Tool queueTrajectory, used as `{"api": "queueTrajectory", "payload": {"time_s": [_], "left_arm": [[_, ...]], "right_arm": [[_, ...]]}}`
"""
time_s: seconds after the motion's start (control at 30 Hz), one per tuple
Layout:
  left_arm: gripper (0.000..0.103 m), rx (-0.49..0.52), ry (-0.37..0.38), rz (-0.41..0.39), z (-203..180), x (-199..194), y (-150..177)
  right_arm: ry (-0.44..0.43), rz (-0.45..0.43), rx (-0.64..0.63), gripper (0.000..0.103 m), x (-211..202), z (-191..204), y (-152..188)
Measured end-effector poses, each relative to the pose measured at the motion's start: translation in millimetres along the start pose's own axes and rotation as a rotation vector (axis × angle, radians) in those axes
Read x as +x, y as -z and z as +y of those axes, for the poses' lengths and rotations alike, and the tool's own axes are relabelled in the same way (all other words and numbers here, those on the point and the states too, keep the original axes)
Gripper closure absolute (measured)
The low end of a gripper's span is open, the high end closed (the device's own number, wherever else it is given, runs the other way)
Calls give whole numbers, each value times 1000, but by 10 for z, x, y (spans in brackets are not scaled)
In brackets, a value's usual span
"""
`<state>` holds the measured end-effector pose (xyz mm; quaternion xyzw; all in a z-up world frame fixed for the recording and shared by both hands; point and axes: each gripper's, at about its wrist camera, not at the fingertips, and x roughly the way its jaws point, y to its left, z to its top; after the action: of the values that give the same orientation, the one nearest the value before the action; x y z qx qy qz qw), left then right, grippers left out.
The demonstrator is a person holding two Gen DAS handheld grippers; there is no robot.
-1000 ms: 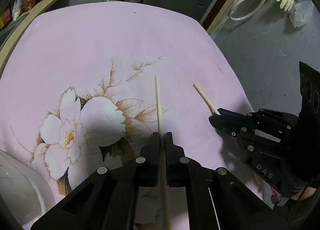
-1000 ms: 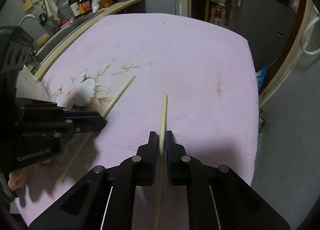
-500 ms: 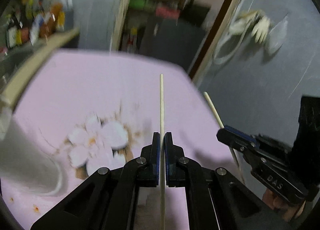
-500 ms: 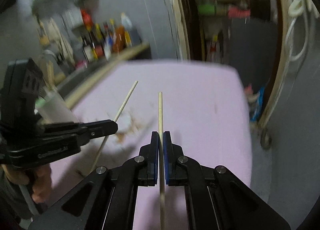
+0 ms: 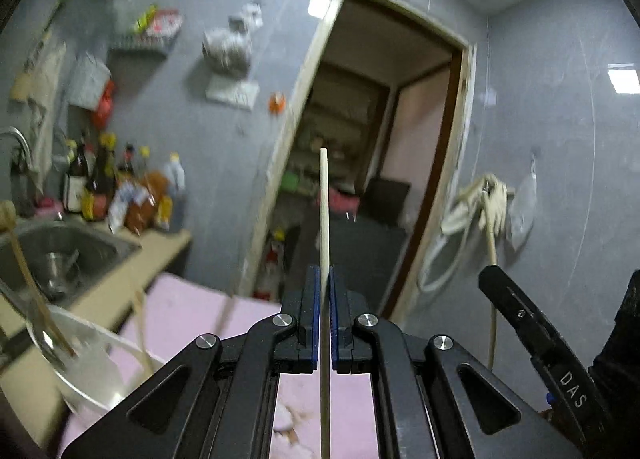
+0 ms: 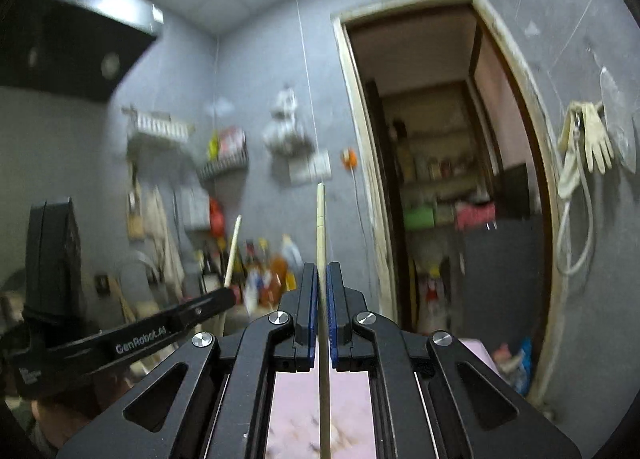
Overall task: Organize utensils
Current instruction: 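Lift both chopsticks and carry them over the white caddy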
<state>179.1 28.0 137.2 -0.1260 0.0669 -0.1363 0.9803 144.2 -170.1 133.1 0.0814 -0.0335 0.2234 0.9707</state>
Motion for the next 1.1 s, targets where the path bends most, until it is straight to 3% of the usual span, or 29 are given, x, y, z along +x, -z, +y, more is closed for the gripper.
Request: {"api": "queueTrajectory", "payload": {"time_s": [0.23,0.47,0.73,1.1], "left_arm": [[101,-1,-35,-87,425,-300,-328],[101,-24,-74,-137,982,-500,-480],[101,-147,-165,-196,1750,-654,-473],[101,-197,-239,-221,2101,-655,-375]], "right_arm": [[-18,-111,36,100,166,308,-66],[-50,-91,89,100,405,549,76],[-147,-65,151,100,633,745,282],[-263,-78,208,100,876,905,334]]}}
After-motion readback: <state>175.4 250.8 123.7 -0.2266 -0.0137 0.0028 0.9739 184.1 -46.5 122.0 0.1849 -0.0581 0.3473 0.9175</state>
